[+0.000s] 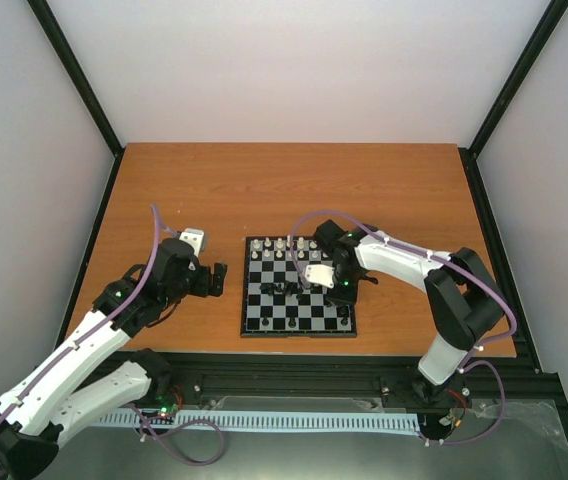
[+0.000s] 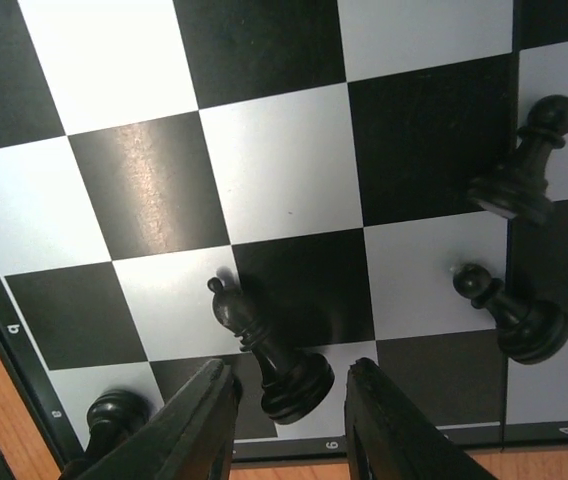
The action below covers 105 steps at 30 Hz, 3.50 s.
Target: Set up the chess pieces on the board
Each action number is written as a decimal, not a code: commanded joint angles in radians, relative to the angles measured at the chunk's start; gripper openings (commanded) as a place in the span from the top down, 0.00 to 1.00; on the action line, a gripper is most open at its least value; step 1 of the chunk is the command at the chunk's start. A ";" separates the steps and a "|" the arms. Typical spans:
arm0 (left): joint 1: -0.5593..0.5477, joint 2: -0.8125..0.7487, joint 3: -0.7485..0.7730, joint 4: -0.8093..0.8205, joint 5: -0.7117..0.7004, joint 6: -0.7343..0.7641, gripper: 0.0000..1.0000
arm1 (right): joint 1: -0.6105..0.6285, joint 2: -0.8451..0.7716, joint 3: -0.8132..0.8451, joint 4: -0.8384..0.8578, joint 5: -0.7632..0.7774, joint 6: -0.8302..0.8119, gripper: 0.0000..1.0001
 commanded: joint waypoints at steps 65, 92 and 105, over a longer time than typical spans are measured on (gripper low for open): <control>0.008 0.006 0.013 0.028 0.022 0.020 0.00 | 0.017 -0.092 -0.139 0.264 0.052 -0.338 0.58; 0.008 0.002 0.013 0.029 0.026 0.022 0.00 | 0.019 -0.034 -0.131 0.161 0.026 -0.319 0.63; 0.008 0.003 0.011 0.031 0.033 0.023 0.00 | 0.029 -0.015 -0.139 0.168 0.030 -0.330 0.58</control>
